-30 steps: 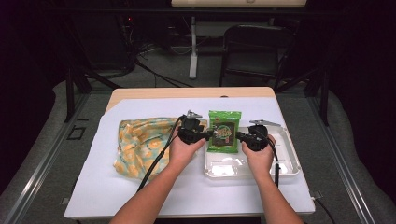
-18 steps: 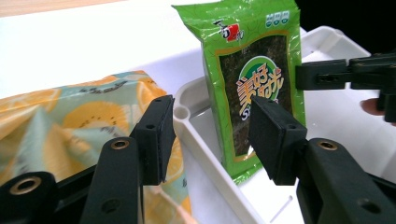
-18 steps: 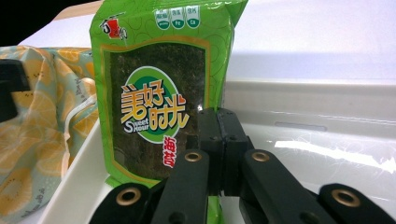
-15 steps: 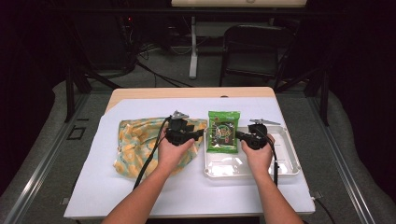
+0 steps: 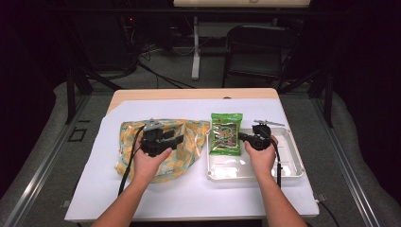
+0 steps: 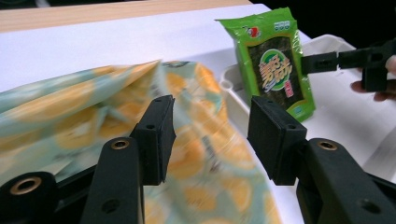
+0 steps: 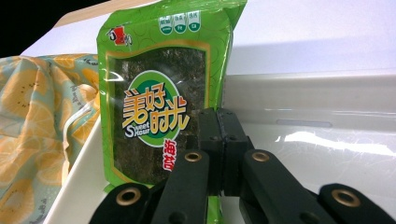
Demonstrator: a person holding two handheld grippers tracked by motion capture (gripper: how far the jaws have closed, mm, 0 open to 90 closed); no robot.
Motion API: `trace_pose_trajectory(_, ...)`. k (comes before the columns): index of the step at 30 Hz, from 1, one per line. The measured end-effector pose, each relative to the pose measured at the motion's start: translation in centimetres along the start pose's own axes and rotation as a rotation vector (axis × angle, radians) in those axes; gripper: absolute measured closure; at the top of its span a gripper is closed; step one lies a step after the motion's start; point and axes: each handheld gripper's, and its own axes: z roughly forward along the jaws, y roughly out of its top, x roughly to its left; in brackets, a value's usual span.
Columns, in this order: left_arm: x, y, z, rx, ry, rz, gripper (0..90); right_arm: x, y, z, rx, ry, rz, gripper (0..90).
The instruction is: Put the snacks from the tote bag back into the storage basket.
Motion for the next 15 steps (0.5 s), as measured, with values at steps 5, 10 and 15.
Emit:
trace_pose_trajectory(5,1.1,-1.8,-2.4,-0.023,0.031,0.003,50.4,-0.1,0.0,0.2,0.001,-0.007,0.006,90.0)
trace_pose_trajectory(10,2.1,-3.1,-4.1,-0.029,0.071,0.002,50.4,-0.2,0.0,0.4,0.007,-0.008,0.014,90.0)
trace_pose_trajectory(15,2.8,-3.5,-4.8,-0.043,0.086,-0.011,50.4,-0.2,0.0,0.5,0.009,-0.020,0.018,90.0)
